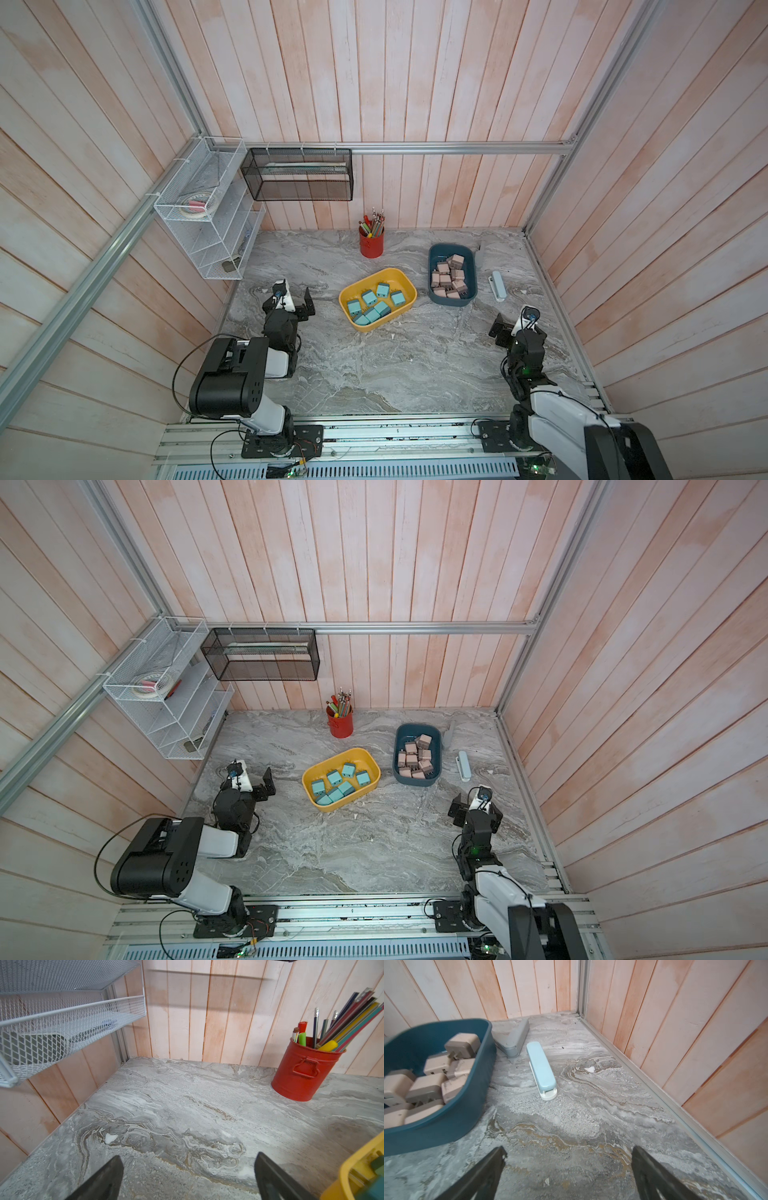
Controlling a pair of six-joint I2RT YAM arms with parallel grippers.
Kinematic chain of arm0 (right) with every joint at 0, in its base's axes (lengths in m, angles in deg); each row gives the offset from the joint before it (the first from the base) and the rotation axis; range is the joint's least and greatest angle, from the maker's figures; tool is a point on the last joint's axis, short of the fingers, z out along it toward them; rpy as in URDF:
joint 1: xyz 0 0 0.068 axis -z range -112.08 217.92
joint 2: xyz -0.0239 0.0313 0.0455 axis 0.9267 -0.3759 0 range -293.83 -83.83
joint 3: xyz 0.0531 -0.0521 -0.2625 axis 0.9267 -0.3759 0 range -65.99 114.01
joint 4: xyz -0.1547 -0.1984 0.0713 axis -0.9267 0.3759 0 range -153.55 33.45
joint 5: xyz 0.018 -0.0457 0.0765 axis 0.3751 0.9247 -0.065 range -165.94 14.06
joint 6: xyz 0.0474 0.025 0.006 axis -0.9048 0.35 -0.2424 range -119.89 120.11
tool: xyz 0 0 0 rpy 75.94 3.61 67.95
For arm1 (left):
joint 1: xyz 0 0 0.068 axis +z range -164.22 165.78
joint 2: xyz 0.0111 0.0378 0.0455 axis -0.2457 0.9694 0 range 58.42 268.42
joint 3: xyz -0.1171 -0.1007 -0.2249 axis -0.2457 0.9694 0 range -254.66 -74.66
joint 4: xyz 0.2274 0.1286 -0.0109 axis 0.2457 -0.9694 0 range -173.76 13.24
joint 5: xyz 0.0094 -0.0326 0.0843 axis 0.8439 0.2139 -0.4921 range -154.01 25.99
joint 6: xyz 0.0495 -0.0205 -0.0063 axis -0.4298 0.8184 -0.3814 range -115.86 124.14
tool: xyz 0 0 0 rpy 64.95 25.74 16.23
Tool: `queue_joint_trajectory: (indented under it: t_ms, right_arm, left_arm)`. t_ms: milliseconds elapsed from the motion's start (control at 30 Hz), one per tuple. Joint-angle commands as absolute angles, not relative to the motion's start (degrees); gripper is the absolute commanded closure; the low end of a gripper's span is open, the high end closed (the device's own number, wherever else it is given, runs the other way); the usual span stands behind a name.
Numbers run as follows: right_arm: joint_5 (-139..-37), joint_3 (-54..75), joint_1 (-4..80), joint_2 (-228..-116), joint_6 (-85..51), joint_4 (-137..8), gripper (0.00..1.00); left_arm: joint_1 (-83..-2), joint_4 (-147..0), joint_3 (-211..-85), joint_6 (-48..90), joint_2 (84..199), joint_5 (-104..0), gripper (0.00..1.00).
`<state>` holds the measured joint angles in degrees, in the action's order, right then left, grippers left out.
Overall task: Place the plugs by color into the storage box
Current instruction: Reset both arms
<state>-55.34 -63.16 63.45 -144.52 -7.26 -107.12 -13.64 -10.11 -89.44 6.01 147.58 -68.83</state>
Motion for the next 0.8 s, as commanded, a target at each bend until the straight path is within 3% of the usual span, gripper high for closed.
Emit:
queue_joint_trajectory:
  t_ms: [0,233,767]
  right_arm:
    - [-59.49,-57.87,64.42,-155.07,-1.89,-125.21,0.02]
    - [-62.50,-53.01,67.03,-172.30,-2.01,-138.39,0.02]
    - [-62.07,-56.79,68.44,-173.56,-4.15,-145.92,0.02]
  left_arm:
    - [-13.87,-8.74,-89.95,5.02,148.06,-67.79,0.00]
    - [-13.80,-8.98,-90.08,5.03,148.04,-67.46,0.00]
    - [-13.66,-10.92,-91.34,4.16,148.38,-64.27,0.00]
